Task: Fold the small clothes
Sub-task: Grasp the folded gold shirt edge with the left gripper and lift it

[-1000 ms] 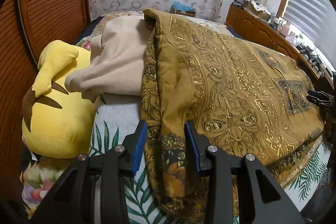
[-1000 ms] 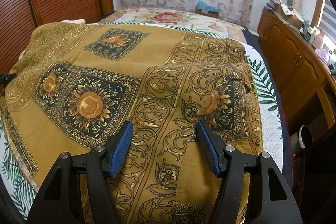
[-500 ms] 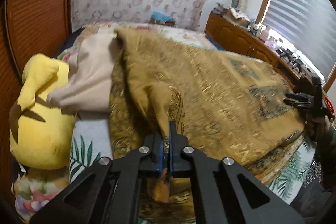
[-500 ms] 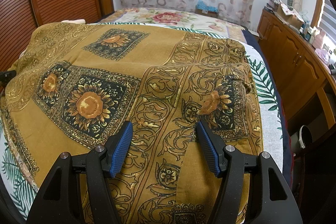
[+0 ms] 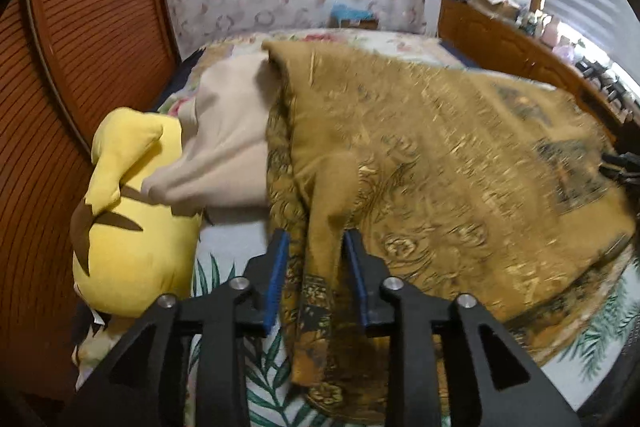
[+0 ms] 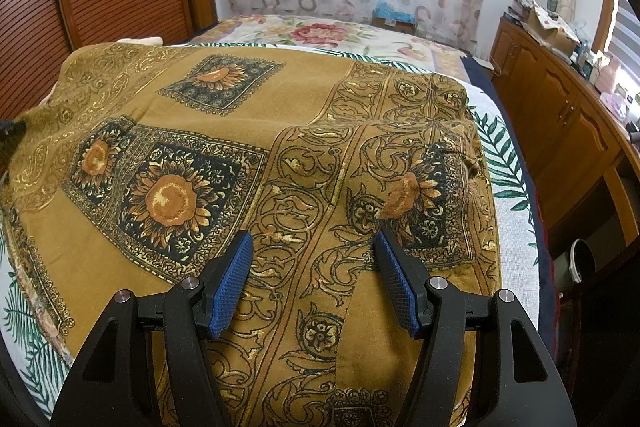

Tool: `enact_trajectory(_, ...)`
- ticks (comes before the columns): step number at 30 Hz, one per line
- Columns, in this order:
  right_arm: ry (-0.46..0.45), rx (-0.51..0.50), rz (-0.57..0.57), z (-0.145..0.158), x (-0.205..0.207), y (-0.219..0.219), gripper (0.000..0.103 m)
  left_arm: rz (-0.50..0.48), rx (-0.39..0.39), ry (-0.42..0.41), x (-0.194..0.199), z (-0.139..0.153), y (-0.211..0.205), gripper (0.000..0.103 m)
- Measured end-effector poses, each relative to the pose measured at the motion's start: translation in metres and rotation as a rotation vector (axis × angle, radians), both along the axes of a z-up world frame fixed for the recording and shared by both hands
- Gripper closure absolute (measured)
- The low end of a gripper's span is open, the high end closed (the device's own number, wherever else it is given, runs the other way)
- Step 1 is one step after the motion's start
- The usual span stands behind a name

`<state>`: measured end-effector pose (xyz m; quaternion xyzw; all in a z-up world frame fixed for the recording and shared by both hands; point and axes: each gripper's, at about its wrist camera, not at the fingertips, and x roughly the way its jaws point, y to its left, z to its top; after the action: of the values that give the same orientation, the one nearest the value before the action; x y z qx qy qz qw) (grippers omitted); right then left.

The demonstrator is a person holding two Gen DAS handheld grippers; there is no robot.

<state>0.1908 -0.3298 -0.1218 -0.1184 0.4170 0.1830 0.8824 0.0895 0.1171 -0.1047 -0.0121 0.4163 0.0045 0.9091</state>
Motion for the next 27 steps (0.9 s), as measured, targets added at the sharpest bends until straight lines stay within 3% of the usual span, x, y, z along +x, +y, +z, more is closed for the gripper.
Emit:
enact_trajectory(8,0.000,0.000,0.000,0.000,0.000,0.000,0.038,0.024,-0.041,0.008,0.005,-0.015,0.017,0.048)
enact_trajectory(16,0.000,0.001,0.000,0.000,0.000,0.000,0.038,0.002,-0.114,-0.002,0.007,-0.016,0.024,0.048)
enact_trajectory(18,0.000,0.000,0.000,0.000,0.000,0.000,0.038,-0.017,-0.191,-0.015,0.006,-0.015,0.029,0.060)
enact_trajectory(19,0.000,0.000,0.000,0.000,0.000,0.000,0.038,-0.037,-0.233,-0.017,0.006,-0.016,0.033,0.078)
enact_trajectory(20,0.000,0.001,0.000,0.000,0.000,0.000,0.038,-0.060,-0.290,-0.007,0.006,-0.017,0.035,0.088)
enact_trajectory(22,0.000,0.000,0.000,0.000,0.000,0.000,0.038,-0.078,-0.290,-0.030,0.002,-0.014,0.030,0.099)
enact_trajectory(27,0.001,0.002,0.000,0.000,0.000,0.000,0.038,-0.142,-0.275,-0.140,-0.013,0.021,0.000,0.101)
